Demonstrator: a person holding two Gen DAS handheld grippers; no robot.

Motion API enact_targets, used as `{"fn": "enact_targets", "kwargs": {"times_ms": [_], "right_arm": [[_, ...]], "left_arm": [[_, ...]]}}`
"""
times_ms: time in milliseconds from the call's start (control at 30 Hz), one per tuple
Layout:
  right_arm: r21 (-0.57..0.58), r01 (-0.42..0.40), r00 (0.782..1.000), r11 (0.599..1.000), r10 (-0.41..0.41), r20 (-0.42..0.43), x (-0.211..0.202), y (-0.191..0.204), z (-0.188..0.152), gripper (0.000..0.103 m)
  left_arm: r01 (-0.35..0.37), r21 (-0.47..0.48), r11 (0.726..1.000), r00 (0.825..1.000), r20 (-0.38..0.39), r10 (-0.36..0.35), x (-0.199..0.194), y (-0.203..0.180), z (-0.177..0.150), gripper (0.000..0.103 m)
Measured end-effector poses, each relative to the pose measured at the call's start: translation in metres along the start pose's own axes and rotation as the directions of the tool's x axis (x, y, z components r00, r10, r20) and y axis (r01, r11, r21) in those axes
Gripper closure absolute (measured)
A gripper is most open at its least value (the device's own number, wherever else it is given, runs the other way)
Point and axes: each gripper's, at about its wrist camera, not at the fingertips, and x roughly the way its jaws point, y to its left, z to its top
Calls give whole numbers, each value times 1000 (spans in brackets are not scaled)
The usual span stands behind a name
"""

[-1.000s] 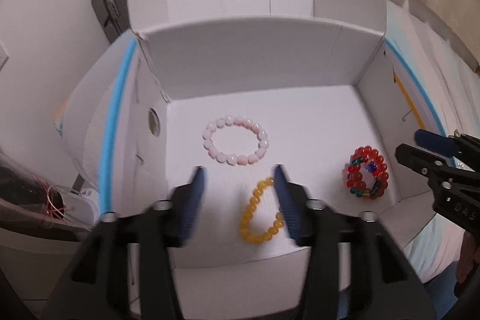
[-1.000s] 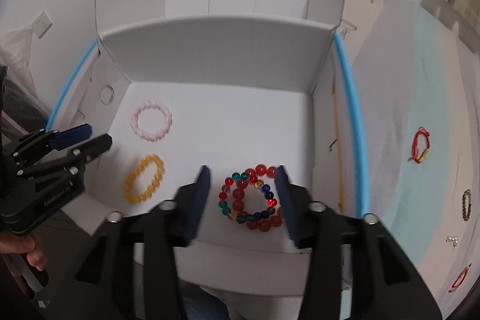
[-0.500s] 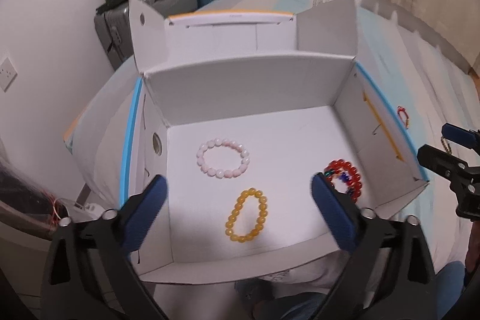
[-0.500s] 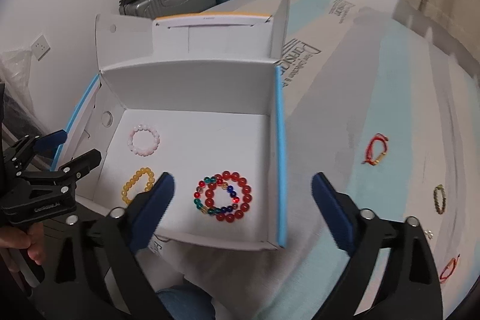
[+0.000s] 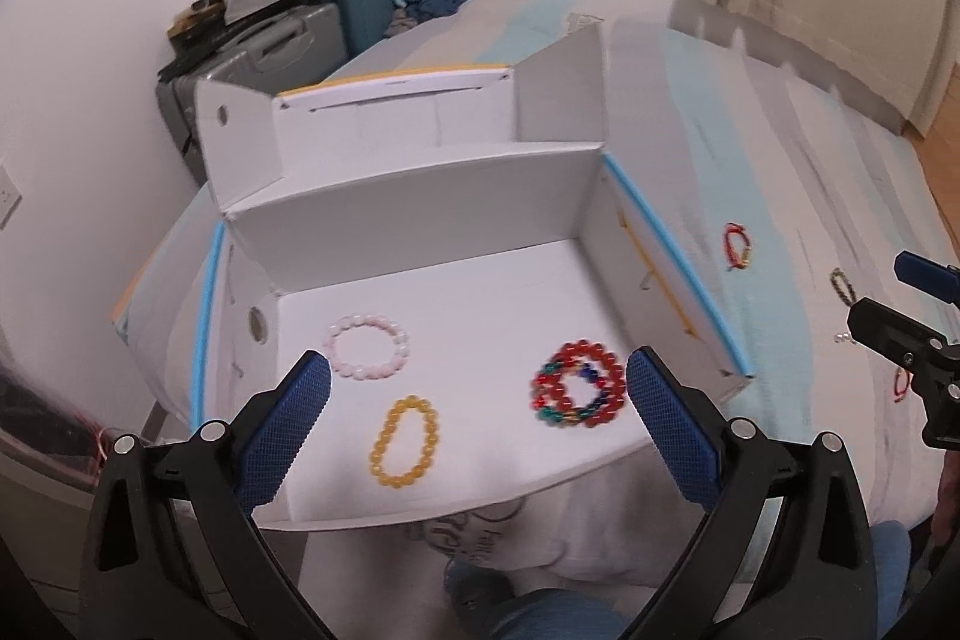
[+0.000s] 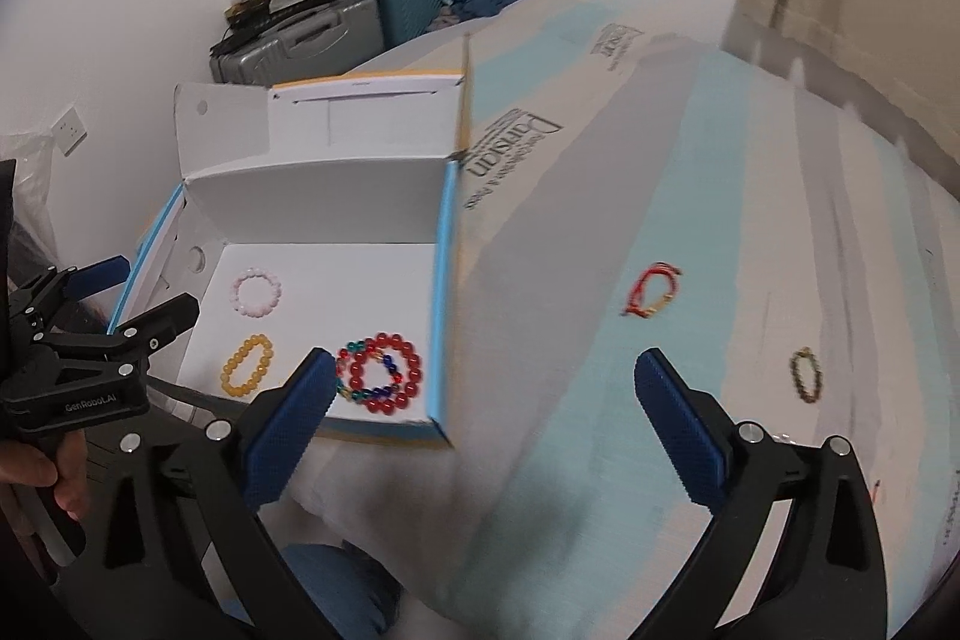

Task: Organize jewelry
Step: 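Move both tools back toward the red cord bracelet and pearl strand on the bed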

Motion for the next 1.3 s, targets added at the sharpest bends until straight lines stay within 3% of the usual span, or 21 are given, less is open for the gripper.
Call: {"fn": "enact_targets", "kwargs": {"times_ms": [600, 933, 1300], "right_arm": [[135, 85, 996, 987, -87, 10, -77, -105, -37, 8], [138, 128, 992, 982, -128, -5, -111, -148, -66, 8], [217, 177, 984, 960, -174, -33, -100, -196, -86, 8]], "left_arm": [[85, 114, 990, 995, 37, -89, -37, -104, 7, 6], [123, 155, 980, 991, 39, -130, -52, -146, 9, 6], [193, 194, 962, 980, 17, -200, -14, -200, 18, 6]]}}
